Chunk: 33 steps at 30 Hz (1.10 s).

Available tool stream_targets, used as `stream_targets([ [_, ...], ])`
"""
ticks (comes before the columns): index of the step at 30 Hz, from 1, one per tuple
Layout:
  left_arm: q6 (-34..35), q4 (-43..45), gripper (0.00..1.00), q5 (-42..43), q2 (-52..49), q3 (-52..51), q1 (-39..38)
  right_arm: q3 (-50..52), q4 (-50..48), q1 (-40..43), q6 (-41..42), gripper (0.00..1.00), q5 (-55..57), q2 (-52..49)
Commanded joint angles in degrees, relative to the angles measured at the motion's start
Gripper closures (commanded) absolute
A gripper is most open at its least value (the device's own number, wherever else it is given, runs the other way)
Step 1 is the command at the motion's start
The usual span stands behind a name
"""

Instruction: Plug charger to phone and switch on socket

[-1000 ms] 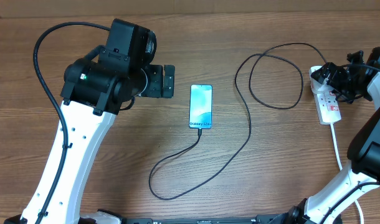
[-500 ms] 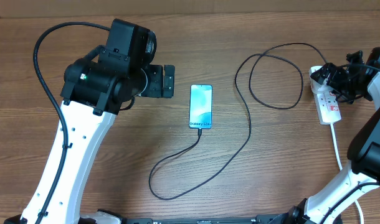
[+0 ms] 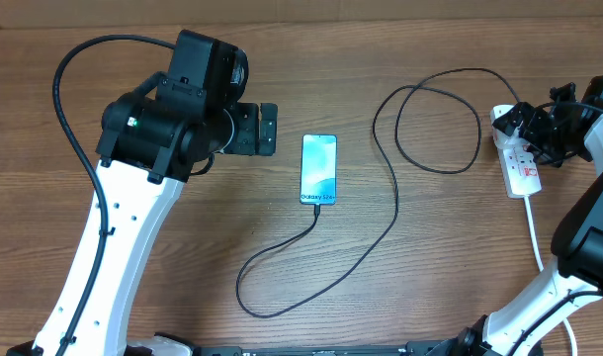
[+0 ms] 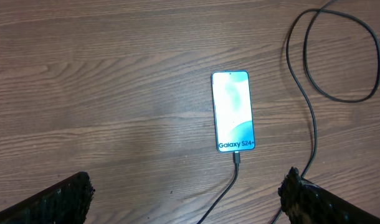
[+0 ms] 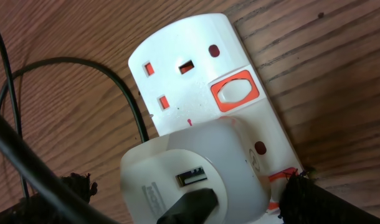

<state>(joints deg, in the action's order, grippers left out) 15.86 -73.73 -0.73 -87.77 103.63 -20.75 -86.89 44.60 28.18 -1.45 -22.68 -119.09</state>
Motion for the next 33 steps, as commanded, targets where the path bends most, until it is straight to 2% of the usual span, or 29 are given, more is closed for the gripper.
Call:
stream_targets([
  [1, -1.31, 0.07, 0.00, -0.76, -0.09, 0.57, 0.09, 1.38, 1.14, -0.87, 1.36, 0.00, -2.97, -0.72],
  [14, -1.31, 0.07, 0.00, -0.76, -0.09, 0.57, 0.09, 1.40, 2.38, -0.87, 1.09, 0.00, -7.02, -0.72],
  [33, -1.31, 0.07, 0.00, -0.76, -0.09, 0.57, 0.09, 1.40, 3.28, -0.85, 0.94, 0.00, -6.93, -0.72],
])
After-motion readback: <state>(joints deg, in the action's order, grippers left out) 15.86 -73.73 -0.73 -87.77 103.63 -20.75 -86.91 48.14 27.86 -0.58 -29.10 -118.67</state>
